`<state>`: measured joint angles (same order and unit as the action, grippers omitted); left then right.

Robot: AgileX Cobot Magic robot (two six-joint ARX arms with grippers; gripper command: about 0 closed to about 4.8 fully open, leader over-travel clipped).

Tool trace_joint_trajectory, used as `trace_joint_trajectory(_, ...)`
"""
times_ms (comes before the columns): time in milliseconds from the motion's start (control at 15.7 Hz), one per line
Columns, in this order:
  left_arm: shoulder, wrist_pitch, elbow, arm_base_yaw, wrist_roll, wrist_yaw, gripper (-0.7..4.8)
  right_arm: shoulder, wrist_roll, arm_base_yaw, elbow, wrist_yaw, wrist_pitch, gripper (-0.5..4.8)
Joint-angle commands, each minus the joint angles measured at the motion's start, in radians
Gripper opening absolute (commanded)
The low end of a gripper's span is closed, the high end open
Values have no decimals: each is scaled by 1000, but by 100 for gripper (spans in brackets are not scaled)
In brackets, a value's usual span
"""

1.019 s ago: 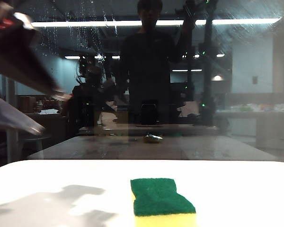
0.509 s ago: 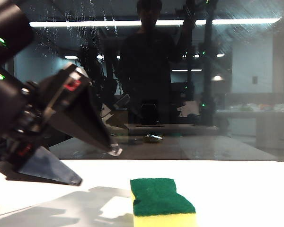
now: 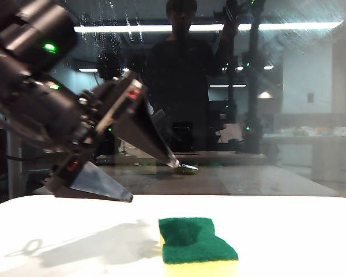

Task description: Reach upward to find where there is water on the glass, pick up the sponge from the table, dry the water, and finally place the sponge back on the table.

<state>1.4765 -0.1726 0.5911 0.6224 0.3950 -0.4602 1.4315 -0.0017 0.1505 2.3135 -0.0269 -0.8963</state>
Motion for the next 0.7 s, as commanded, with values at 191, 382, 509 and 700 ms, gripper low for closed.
trace_joint_trajectory(191,127,89,94,42,-29,19,479,-2,-3,0,4,-1,11,-6)
trace_joint_trajectory(382,156,82,102,77,-29,40,479,-2,-3,0,4,-1,11,-6)
trace_joint_trajectory(509,169,82,103,89,-28,56,479,-2,-3,0,4,-1,11,-6)
trace_joint_trajectory(700,175,82,106,91,-28,56,479,-2,-3,0,4,-1,11,-6)
